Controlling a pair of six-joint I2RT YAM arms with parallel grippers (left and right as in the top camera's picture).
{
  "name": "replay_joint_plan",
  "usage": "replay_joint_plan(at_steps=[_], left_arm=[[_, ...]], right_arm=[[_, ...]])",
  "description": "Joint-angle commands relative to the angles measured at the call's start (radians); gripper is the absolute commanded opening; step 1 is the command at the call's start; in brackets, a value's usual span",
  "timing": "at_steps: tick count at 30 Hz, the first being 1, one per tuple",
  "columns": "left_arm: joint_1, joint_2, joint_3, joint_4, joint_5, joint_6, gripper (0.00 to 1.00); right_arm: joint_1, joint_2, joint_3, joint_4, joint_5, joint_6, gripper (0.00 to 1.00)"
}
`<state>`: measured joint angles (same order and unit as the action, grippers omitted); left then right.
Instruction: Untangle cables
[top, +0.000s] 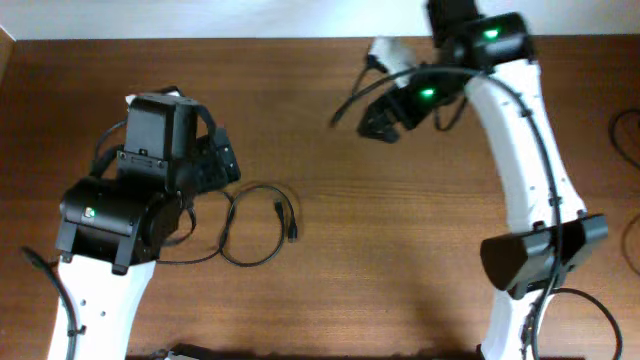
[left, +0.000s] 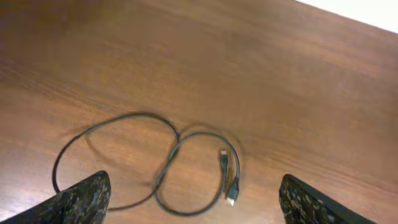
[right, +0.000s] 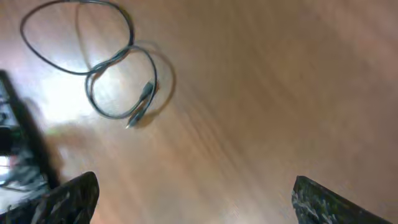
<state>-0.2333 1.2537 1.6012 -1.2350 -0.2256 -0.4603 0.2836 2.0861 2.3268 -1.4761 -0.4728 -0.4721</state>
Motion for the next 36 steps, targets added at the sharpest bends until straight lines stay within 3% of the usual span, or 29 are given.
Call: replay_joint_plan(at_steps=[1,4,7,8,12,13,14,16,17,21,22,23,25,28,29,30,31,32,35,36], left_arm=[[0.003,-0.014,0.003,-0.185,0.061,-0.148,0.89],[0.003,-0.013,-0.070,-0.271,0.013,-0.310,0.92],[0.003,-0.026,-0.291,-0.269,-0.078,-0.591,0.91],[0.003,-0.048,-0.370,-0.247,-0.085,-0.615,0.91],[0.019,-0.191,-0.718,0.048,-0.112,-0.633,0.92],[0.035,-0.217,-0.768,0.106,-0.121,-0.667,0.92],[0.071,-0.246,-0.829,0.154,-0.191,-0.778,0.93],[0.143,-0.244,-0.891,0.161,-0.255,-0.907,1.00],[0.208,-0.232,-0.915,0.200,-0.272,-0.916,0.99],[0.492,-0.129,-0.934,0.274,-0.261,-0.886,0.99],[0.547,-0.077,-0.954,0.467,-0.175,-0.627,0.99],[0.564,-0.031,-0.961,0.623,-0.082,-0.474,0.99],[0.563,0.002,-0.961,0.749,-0.037,-0.350,0.99],[0.563,0.006,-0.961,0.780,-0.039,-0.323,0.99],[0.563,0.017,-0.961,0.798,-0.030,-0.323,0.95],[0.563,0.091,-0.961,0.803,-0.006,-0.335,0.41],[0.563,0.105,-0.961,0.805,0.003,-0.335,0.27],[0.563,0.138,-0.961,0.811,0.055,-0.339,0.00],[0.563,0.132,-0.941,0.839,0.169,-0.330,0.00],[0.563,0.122,-0.918,0.842,0.242,-0.272,0.00]], right_arm=[[0.014,-0.015,0.013,0.100,0.249,0.204,0.99],[-0.005,-0.015,0.013,0.133,0.246,0.242,0.99],[-0.005,-0.015,0.013,0.119,0.246,0.241,0.99],[-0.004,-0.015,0.013,0.120,0.245,0.242,0.99],[-0.003,-0.015,0.013,0.089,0.172,0.241,0.99],[-0.003,-0.015,0.013,0.072,0.166,0.241,0.99],[-0.003,-0.015,0.013,0.049,0.166,0.242,0.99],[-0.003,-0.015,0.013,0.025,0.158,0.242,0.99],[-0.003,-0.015,0.013,0.017,0.132,0.241,0.99],[-0.003,-0.015,0.013,-0.013,0.061,0.241,0.99],[-0.003,-0.015,0.013,-0.017,0.037,0.237,0.99],[-0.002,-0.015,0.013,-0.018,0.003,0.217,0.99],[-0.002,-0.015,0.013,-0.017,-0.018,0.215,0.99],[-0.002,-0.015,0.013,-0.014,-0.027,0.216,0.99],[-0.002,-0.015,0.013,-0.017,-0.037,0.216,0.99],[-0.003,-0.015,0.013,-0.023,-0.044,0.215,0.99],[-0.003,-0.015,0.013,-0.024,-0.044,0.215,0.99],[-0.003,-0.015,0.013,-0.024,-0.044,0.215,0.99],[-0.003,-0.015,0.013,-0.022,-0.043,0.188,0.99],[-0.004,-0.015,0.013,-0.016,-0.043,0.188,0.99]])
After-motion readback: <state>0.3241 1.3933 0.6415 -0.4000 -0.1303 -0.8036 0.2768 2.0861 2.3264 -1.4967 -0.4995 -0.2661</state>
